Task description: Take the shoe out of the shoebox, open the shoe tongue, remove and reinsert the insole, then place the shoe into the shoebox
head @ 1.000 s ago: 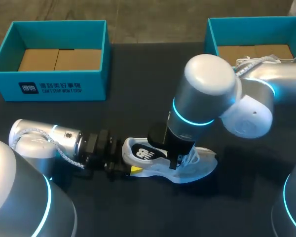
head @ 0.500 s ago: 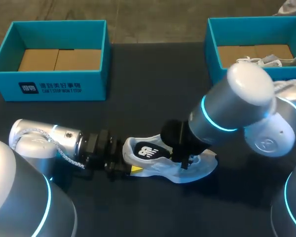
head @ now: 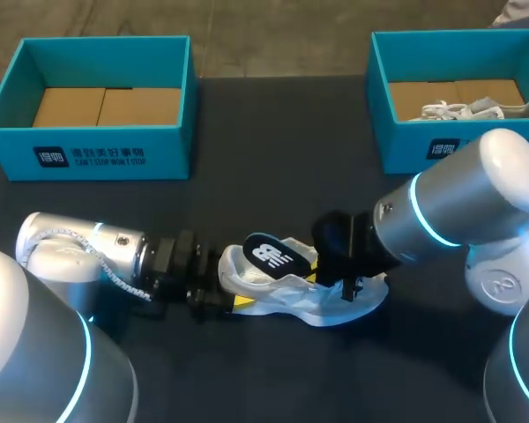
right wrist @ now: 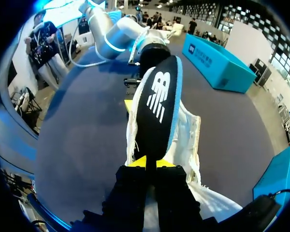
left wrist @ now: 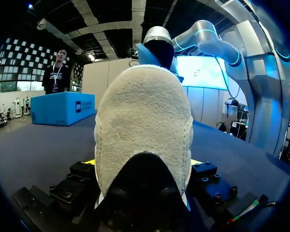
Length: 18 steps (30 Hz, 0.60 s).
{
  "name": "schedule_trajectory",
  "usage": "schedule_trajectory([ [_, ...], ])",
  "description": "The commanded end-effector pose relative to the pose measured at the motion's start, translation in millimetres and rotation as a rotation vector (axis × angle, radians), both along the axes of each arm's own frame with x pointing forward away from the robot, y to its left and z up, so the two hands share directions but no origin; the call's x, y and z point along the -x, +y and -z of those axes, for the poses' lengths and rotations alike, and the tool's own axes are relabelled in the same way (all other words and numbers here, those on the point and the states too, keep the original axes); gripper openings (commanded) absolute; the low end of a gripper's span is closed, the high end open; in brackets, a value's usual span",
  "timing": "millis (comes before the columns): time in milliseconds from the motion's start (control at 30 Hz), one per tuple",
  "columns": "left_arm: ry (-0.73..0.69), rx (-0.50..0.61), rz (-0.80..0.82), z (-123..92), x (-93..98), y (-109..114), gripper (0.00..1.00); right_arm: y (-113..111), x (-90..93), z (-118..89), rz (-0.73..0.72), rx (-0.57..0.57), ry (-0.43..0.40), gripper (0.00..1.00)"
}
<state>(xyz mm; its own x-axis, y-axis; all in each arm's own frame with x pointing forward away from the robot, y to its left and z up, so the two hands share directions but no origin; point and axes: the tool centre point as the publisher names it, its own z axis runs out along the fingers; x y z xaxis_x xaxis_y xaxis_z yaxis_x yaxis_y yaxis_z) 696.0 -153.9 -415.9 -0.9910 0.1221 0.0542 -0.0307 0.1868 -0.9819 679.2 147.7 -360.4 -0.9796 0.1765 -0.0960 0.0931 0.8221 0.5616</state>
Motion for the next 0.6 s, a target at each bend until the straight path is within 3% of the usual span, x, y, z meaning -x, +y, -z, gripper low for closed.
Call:
schedule_trajectory([
  [33,0.001,-0.002,-0.001,2.7,-1.9,1.6,0.00,1.2,-2.4,0.9,-0.021,-0.061,-0.007,0.00],
  [167,0.001,-0.002,-0.001,2.7,-1.9,1.6,0.00,6.3,-4.8,-2.3,-0.031,-0.019,0.004,0.00],
  [233,0.001,-0.002,-0.001,2.7,-1.9,1.6,0.00,8.7,-5.8,-4.6,-0.036,0.000,0.010,0.23],
  [433,0.001,-0.002,-0.001,2.7,-1.9,1.6,0.00,15.1,-4.3,-14.9,-0.043,0.064,0.024,0.30],
  [600,0.001,-0.002,-0.001,2.7,-1.9,1.6,0.00,18.0,-2.0,-25.4,-0.060,0.111,0.038,0.28],
])
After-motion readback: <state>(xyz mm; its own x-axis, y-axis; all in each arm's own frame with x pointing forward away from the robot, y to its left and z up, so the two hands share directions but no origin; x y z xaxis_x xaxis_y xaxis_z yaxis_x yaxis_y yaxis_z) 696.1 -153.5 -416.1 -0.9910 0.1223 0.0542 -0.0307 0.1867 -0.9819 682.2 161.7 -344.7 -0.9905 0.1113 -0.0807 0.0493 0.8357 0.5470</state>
